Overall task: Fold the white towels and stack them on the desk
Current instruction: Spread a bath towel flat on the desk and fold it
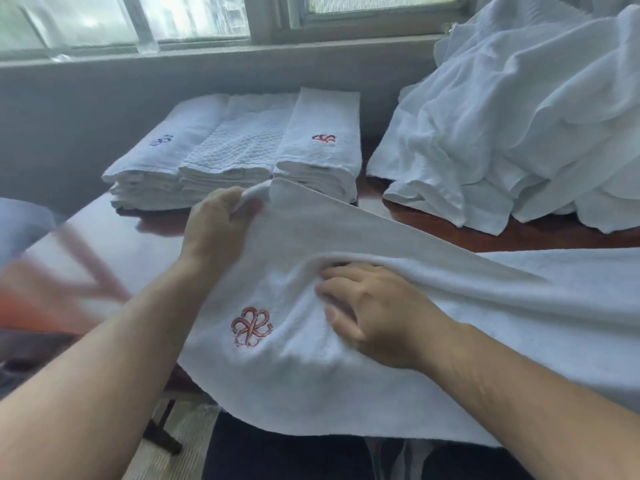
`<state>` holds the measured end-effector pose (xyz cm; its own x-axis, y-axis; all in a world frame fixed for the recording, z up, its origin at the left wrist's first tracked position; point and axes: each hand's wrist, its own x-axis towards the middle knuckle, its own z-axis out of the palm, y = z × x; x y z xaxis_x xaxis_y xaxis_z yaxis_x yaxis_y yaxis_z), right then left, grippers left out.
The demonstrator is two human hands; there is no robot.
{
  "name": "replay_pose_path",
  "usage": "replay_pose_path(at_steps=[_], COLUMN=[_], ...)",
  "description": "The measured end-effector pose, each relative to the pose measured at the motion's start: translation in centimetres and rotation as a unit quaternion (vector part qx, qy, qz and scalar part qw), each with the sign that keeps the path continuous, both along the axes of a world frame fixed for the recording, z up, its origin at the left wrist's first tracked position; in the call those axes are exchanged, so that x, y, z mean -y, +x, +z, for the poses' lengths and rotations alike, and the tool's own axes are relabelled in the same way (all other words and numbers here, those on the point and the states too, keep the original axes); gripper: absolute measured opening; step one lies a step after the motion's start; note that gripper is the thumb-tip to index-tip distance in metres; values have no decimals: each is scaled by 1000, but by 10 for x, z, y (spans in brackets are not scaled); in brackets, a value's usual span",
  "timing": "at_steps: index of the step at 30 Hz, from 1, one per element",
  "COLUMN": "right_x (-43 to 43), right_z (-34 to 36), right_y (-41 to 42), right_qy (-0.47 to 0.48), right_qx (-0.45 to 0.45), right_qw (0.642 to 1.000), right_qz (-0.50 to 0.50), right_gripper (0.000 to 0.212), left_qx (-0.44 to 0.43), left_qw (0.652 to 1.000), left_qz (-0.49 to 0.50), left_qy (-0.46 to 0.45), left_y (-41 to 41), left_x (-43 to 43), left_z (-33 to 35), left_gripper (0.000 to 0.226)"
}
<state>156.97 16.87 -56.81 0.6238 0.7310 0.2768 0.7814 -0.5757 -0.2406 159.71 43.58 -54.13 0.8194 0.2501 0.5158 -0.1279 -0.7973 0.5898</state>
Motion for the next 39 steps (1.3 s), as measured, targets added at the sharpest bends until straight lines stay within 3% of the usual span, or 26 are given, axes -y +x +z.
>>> replay_pose_path(at_steps=[5,9,14,17,19,23,25,27,29,30,32,35,39], right_x=[-14,-19,-15,-13,-12,-19,-25,-32,-38,-40,-42,-41,-40], right_z=[4,7,14,12,15,15,13,12,11,10,5,-1,-3], right_y=[19,25,16,13,6,-18,-24,-28,-27,-25,-24,-21,-16], right_qy=[-9,-34,-38,-22,-9,65,107,120,86,65,60,92,86], right_qx=[-24,-53,-50,5,106,306,314,255,167,127,67,48,18], right_qw=[999,998,997,999,994,942,937,958,982,989,996,994,996], right_qz=[-20,-22,-46,-28,13,121,111,51,-16,-31,-18,15,28], right_gripper=[44,45,47,31,32,33,28,24,42,45,34,21,21], left_qx=[9,-10,-62,-69,-70,-50,-44,-61,-104,-132,-170,-156,-156], left_qw=[997,997,983,938,907,822,846,854,857,878,914,955,976], left_qz=[-35,-58,-98,-148,-167,-159,-105,-40,-8,-1,16,88,91], left_qy=[-75,-44,-140,-305,-381,-545,-521,-515,-505,-460,-368,-235,-121], left_y=[-6,-30,-60,-75,-79,-83,-79,-75,-72,-73,-75,-79,-82], left_x=[-16,-32,-43,-38,-34,-28,-30,-31,-34,-37,-42,-40,-30], left_z=[19,21,16,7,-4,-10,-12,-13,-13,-12,-12,-13,-14], left_gripper=[13,12,11,21,18,15,16,18,13,15,39,63,54])
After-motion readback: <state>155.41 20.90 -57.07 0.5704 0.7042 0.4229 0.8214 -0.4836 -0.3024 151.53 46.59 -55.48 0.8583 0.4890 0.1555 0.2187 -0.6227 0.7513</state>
